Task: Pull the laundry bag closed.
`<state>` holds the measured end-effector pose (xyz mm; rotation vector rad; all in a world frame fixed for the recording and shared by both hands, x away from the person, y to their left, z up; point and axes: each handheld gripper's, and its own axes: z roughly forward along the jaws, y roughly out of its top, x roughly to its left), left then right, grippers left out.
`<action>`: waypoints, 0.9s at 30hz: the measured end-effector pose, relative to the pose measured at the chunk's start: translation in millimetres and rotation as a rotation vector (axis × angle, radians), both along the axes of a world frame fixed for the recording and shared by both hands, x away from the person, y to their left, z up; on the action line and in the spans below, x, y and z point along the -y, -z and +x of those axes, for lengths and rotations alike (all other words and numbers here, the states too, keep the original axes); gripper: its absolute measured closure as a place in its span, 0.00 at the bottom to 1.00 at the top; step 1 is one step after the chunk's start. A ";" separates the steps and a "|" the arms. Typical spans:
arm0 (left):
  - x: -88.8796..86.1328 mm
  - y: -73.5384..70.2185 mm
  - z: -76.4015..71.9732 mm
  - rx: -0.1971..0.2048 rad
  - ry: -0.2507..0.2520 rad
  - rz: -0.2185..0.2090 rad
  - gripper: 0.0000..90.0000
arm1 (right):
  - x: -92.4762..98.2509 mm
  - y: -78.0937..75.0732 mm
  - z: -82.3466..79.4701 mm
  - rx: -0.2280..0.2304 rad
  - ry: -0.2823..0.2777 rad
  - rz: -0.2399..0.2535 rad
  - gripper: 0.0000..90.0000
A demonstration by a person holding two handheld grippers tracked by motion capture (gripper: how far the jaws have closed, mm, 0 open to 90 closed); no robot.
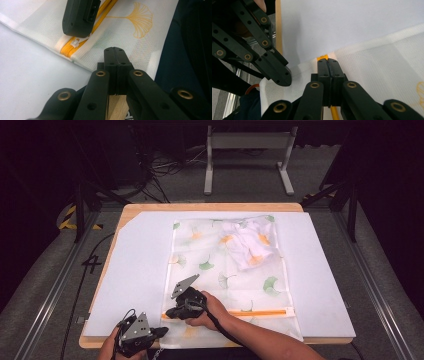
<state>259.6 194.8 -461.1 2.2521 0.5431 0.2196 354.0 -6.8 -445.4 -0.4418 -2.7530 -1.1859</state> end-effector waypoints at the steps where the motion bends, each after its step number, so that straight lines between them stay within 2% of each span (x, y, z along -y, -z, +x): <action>1: 0.0 0.1 0.1 -0.001 0.000 -0.001 1.00 | 0.1 0.1 -0.1 -0.006 -0.001 0.006 0.99; 3: -0.2 0.3 0.3 -0.001 0.000 -0.003 1.00 | -0.8 1.0 -1.0 -0.029 -0.012 0.008 0.91; 5: -0.2 0.3 0.5 -0.002 0.002 -0.004 1.00 | -1.8 1.8 -1.5 -0.030 -0.017 0.002 0.89; 9: 0.0 0.3 0.3 -0.004 0.001 -0.004 1.00 | -6.3 2.4 -3.4 -0.021 -0.009 -0.014 0.92; 15: 0.0 0.1 0.3 0.000 0.003 -0.001 1.00 | -7.5 0.4 -4.7 0.031 0.021 -0.045 1.00; 17: 0.0 0.1 0.3 0.001 0.002 -0.001 1.00 | -5.9 0.5 -2.1 0.011 0.017 -0.039 1.00; 22: 0.2 -0.1 0.5 -0.002 0.005 0.001 1.00 | -6.5 0.7 -2.7 0.021 0.021 -0.037 1.00; 27: 0.7 -0.4 0.5 0.001 0.004 0.005 1.00 | -6.7 2.4 -3.7 0.008 0.035 -0.018 0.99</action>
